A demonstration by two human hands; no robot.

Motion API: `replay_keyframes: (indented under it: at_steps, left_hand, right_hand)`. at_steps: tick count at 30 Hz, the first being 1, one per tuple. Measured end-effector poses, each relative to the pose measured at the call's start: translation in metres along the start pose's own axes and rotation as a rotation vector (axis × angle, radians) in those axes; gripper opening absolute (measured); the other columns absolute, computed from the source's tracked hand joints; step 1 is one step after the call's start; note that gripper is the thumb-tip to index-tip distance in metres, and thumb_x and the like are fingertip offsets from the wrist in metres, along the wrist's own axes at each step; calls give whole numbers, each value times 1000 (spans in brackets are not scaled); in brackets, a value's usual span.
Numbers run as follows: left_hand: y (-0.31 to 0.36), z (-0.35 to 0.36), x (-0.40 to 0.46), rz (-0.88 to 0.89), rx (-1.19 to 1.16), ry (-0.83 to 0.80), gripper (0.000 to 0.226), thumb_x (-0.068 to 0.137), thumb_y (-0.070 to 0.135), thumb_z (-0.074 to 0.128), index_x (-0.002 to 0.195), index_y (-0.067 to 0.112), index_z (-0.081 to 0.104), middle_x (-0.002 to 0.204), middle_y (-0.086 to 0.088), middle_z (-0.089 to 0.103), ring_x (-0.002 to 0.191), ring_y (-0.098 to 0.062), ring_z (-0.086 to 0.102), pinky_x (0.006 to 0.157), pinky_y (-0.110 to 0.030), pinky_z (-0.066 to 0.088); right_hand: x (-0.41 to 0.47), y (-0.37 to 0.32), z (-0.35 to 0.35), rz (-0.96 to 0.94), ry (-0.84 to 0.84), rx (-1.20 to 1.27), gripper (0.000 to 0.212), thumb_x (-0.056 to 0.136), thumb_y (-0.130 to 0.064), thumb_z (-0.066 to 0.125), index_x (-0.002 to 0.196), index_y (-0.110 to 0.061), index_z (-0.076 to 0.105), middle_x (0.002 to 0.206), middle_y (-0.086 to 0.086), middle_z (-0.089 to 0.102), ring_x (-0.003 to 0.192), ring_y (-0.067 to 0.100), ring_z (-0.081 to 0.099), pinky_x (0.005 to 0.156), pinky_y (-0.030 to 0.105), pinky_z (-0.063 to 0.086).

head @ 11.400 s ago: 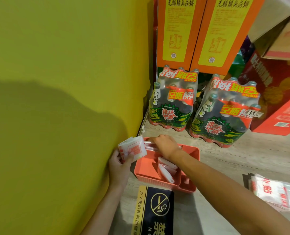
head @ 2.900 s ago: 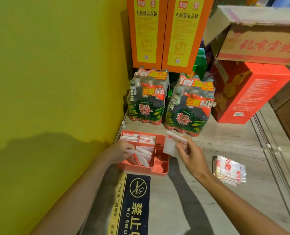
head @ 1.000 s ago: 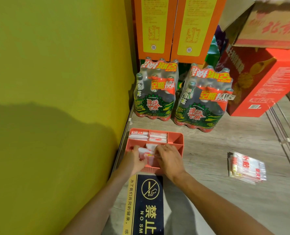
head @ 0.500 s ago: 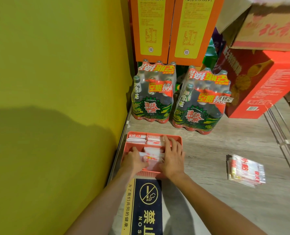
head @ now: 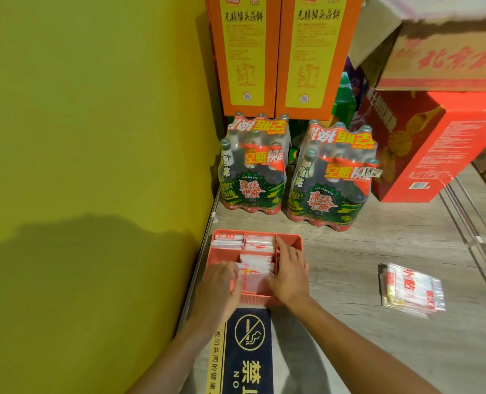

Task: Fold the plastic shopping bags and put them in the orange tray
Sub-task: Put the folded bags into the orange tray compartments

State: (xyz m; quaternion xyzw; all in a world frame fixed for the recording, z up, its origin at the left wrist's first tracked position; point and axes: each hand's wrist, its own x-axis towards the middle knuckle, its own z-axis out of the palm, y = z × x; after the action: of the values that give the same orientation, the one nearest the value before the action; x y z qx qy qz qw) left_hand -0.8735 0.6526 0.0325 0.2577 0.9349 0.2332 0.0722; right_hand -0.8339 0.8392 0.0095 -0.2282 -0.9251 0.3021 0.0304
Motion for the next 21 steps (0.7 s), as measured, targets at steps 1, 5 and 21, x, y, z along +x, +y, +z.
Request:
replay_keyframes:
  at_steps: [1,5,21]
  left_hand:
    - [1,0,-6,76,-23,-68,24,103,37,48,124,28,56,125,22,50,117,2,52,99,-18,46]
    - [-8,13,-8,189,-2,-251,49,105,46,37,151,29,43,155,14,41,144,-1,33,120,-29,31]
    - [-8,18,-9,246,131,-269,55,104,42,44,155,24,35,165,9,20,152,-7,16,117,-22,8]
  right_hand:
    - [0,0,0,-1,0,7,103,79,-33,82,158,-25,18,154,-2,37,144,19,25,117,37,23]
    - [-4,1,-4,-29,2,29,97,80,-29,82,157,-24,23,153,-1,38,143,19,25,117,37,23]
    - [-53,-12,-14,-431,-330,-554,100,91,-67,-21,156,-10,30,158,5,39,155,19,11,120,53,-16]
